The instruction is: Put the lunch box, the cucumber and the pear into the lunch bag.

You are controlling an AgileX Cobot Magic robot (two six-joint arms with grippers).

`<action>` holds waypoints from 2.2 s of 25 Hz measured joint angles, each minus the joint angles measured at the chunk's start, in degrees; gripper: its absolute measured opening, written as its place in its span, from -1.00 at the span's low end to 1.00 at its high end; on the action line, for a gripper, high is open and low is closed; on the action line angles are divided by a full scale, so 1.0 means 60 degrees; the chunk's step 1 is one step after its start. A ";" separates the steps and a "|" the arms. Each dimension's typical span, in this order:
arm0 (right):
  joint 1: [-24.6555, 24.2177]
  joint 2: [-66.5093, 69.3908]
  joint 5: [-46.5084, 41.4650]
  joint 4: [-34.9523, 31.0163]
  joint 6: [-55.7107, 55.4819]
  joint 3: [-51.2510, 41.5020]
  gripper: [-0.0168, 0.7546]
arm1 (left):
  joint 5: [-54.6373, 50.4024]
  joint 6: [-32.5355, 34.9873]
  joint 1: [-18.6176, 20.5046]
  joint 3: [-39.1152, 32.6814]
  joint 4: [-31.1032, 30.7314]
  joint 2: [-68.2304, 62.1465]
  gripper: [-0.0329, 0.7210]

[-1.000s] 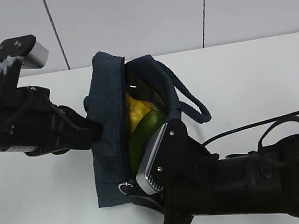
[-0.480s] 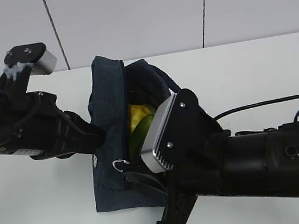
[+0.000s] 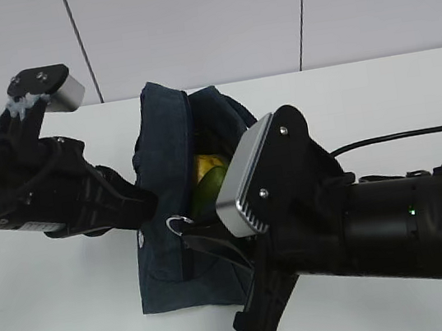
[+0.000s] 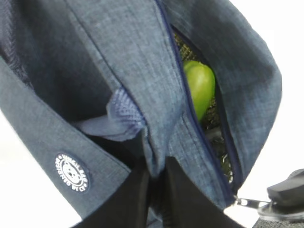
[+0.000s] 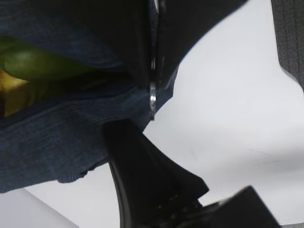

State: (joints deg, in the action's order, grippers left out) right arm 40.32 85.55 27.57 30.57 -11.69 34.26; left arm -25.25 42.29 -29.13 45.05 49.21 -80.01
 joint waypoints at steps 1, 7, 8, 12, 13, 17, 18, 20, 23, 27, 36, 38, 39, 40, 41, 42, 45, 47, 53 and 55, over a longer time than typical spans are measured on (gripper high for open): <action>0.0000 -0.0051 -0.0050 0.0007 0.0000 0.0038 -0.96 | -0.0023 0.0000 0.0000 0.0000 0.0000 0.0000 -0.90; 0.0000 -0.0128 -0.0231 0.0022 0.0073 0.0272 -0.96 | -0.0149 0.0000 0.0000 0.0000 0.0000 0.0000 -0.90; 0.0000 -0.0146 -0.0255 0.0022 0.0127 0.0288 -0.96 | -0.0171 0.0000 0.0000 0.0000 0.0000 0.0000 -0.90; 0.0000 -0.0165 -0.0399 -0.0693 0.0933 0.0312 -0.96 | -0.0197 0.0000 0.0000 0.0000 0.0000 0.0000 -0.90; 0.0000 -0.0165 -0.0415 -0.0987 0.1195 0.0328 -0.96 | -0.0197 0.0000 0.0000 0.0000 0.0000 0.0000 -0.90; 0.0016 -0.0182 -0.0421 -0.1729 0.2006 0.0351 -0.96 | -0.0197 0.0000 0.0000 0.0010 -0.0103 0.0000 -0.90; 0.0016 -0.0182 -0.0421 -0.1923 0.2165 0.0351 -0.96 | -0.0197 0.0000 0.0000 0.0020 -0.0113 0.0000 -0.90; 0.0016 -0.0182 -0.0421 -0.2315 0.2435 0.0351 -0.96 | -0.0201 0.0000 0.0000 0.0037 -0.0117 0.0000 -0.90; 0.0016 -0.0182 -0.0437 -0.2958 0.2911 0.0351 -0.96 | -0.0201 0.0000 0.0000 0.0037 -0.0117 0.0000 -0.90; 0.0016 -0.0182 -0.0420 -0.3356 0.3230 0.0351 -0.96 | -0.0201 0.0000 0.0000 0.0049 -0.0117 0.0000 -0.90; 0.0016 -0.0182 -0.0619 -0.2984 0.2965 0.0351 -0.96 | -0.0223 0.0000 0.0000 0.0049 -0.0117 0.0000 -0.90; 0.0016 -0.0198 -0.0747 -0.2472 0.2481 0.0372 -0.96 | -0.0247 0.0000 0.0000 0.0039 -0.0098 0.0000 -0.90; 0.0016 -0.0198 -0.0766 -0.2267 0.2248 0.0372 -0.96 | -0.0255 0.0000 0.0000 0.0040 -0.0056 0.0000 -0.88; 0.0016 -0.0198 -0.0766 -0.2046 0.2048 0.0372 -0.96 | -0.0264 0.0000 0.0000 0.0040 0.0030 0.0000 -0.87; 0.0016 -0.0198 -0.0766 -0.1877 0.1948 0.0372 -0.96 | -0.0274 0.0000 0.0000 0.0040 0.0082 0.0000 -0.83; 0.0016 -0.0198 -0.0766 -0.1731 0.1806 0.0372 -0.96 | -0.0296 0.0000 0.0000 0.0040 0.0107 0.0000 -0.78; 0.0016 -0.0201 -0.0766 -0.1575 0.1669 0.0372 -0.96 | -0.0400 0.0000 0.0000 0.0040 0.0285 0.0000 -0.52; 0.0016 -0.0201 -0.0766 -0.1554 0.1643 0.0372 -0.96 | -0.0594 0.0000 0.0000 0.0040 0.0460 0.0000 -0.27; 0.0016 -0.0201 -0.0748 -0.1539 0.1647 0.0372 -0.96 | -0.1306 0.0000 0.0000 0.0040 0.0503 0.0191 0.10; 0.0016 -0.0201 -0.0686 -0.1539 0.1637 0.0372 -0.96 | -0.1612 0.0000 0.0000 0.0040 0.0389 0.0302 0.11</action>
State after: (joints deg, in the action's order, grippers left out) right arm 40.41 84.35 23.45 21.34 -1.87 36.49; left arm -34.92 42.29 -29.13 45.29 51.54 -78.20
